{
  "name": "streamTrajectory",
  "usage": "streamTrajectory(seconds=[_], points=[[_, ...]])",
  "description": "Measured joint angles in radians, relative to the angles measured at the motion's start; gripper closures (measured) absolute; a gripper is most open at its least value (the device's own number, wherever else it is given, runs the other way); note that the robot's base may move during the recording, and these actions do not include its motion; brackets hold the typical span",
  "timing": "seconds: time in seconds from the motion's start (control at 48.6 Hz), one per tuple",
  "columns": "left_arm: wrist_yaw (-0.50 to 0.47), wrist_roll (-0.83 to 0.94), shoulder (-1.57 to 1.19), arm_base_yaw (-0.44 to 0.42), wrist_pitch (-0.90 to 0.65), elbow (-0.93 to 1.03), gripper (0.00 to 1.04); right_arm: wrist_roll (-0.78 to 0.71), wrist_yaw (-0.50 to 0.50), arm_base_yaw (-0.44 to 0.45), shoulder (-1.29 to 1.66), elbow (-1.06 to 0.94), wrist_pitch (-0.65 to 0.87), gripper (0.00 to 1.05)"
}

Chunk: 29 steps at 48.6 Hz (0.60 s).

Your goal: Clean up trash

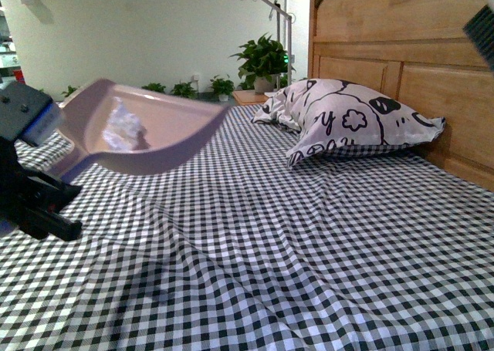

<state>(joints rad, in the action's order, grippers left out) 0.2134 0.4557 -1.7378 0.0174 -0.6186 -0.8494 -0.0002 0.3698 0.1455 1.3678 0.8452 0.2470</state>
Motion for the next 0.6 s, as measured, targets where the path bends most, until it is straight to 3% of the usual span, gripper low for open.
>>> streamTrajectory(seconds=[0.206, 0.371, 0.597], points=[[-0.222, -0.040, 0.261, 0.022, -0.109, 0.190, 0.79, 0.137, 0.106, -0.053, -0.350, -0.144, -0.105, 0.85], [-0.365, -0.031, 0.528, 0.077, -0.126, 0.346, 0.79, 0.229, 0.066, -0.097, -0.604, -0.182, -0.198, 0.85], [-0.552, -0.055, 0.850, 0.175, -0.042, 0.515, 0.79, 0.294, 0.032, -0.079, -0.810, -0.217, -0.278, 0.85]])
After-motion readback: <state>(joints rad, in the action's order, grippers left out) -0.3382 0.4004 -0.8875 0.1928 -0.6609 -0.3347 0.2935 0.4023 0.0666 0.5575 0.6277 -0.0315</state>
